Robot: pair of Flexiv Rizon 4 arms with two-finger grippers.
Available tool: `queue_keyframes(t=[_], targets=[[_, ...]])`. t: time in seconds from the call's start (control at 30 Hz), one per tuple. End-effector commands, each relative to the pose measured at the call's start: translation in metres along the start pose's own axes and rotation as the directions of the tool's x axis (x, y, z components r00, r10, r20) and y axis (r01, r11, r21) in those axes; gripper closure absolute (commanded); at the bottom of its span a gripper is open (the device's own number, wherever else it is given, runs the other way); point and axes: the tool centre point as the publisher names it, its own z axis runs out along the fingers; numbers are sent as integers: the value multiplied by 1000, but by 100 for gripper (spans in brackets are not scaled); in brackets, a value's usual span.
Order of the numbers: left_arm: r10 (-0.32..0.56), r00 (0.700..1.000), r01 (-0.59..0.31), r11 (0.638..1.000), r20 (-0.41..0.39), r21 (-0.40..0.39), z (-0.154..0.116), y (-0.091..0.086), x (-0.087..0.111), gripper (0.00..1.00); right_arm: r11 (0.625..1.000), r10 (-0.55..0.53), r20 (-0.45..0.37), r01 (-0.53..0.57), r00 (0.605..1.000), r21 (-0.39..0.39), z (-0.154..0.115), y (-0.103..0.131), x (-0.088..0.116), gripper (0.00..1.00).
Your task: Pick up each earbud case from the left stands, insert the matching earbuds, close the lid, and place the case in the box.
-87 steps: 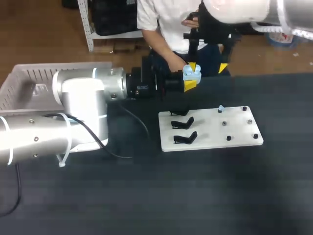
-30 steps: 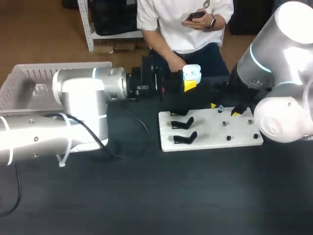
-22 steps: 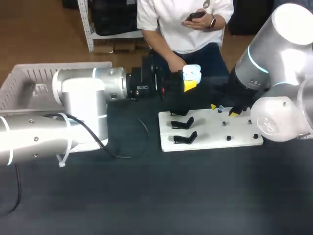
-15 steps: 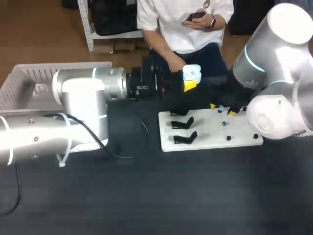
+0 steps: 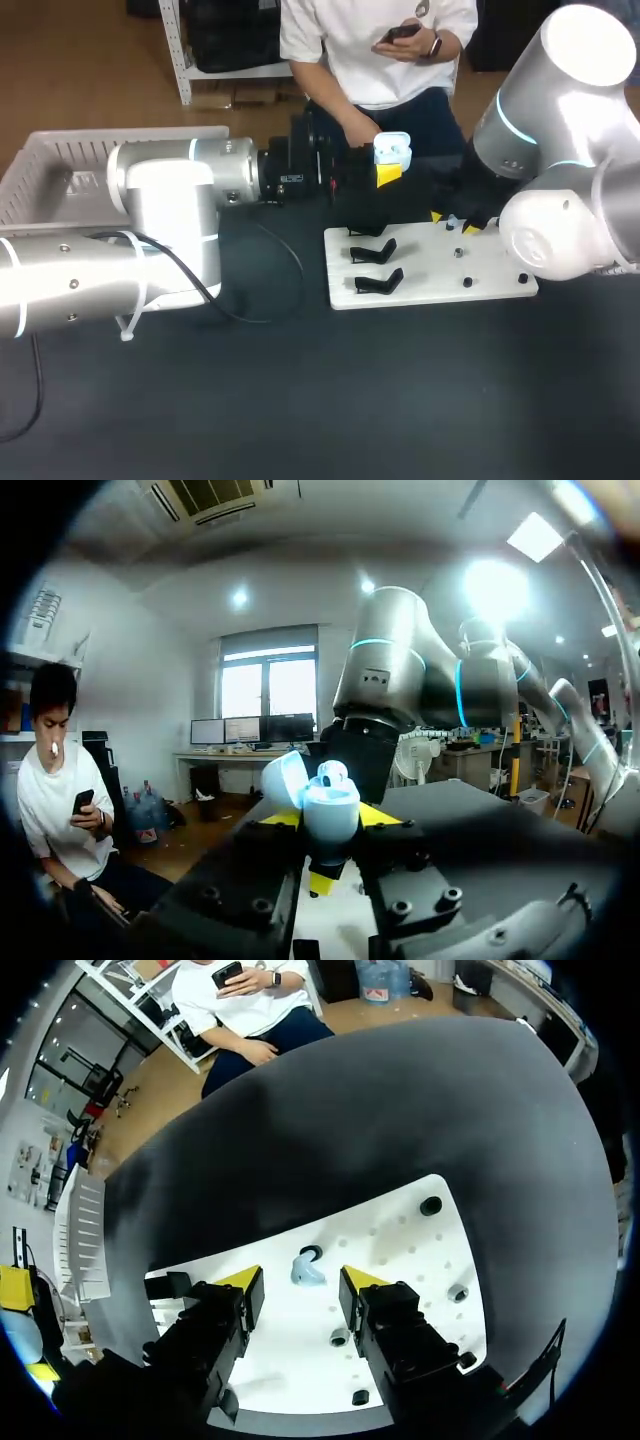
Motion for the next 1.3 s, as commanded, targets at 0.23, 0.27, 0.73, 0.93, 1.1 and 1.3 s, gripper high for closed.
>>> queue_keyframes(t=[0.23, 0.27, 0.73, 0.93, 1.1, 1.3], targets=[[6, 1000, -5, 1000, 5, -6, 0, -2, 1, 100, 1000, -4, -9, 4, 1000, 9, 5, 0, -1, 55], [6, 1000, -5, 1000, 5, -6, 0, -2, 1, 100, 1000, -3, -9, 3, 1000, 9, 5, 0, -1, 56], [6, 1000, -5, 1000, 5, -6, 0, -2, 1, 100, 1000, 2, -6, -2, 1000, 12, 5, -2, -2, 65], [6, 1000, -5, 1000, 5, -6, 0, -2, 1, 100, 1000, 4, -9, -4, 1000, 9, 5, -1, 0, 72], [6, 1000, -5, 1000, 5, -6, 0, -2, 1, 100, 1000, 5, -13, -5, 1000, 9, 6, -2, 0, 73], [6, 1000, -5, 1000, 5, -6, 0, -2, 1, 100, 1000, 5, -13, -5, 1000, 7, 6, -2, 0, 73]])
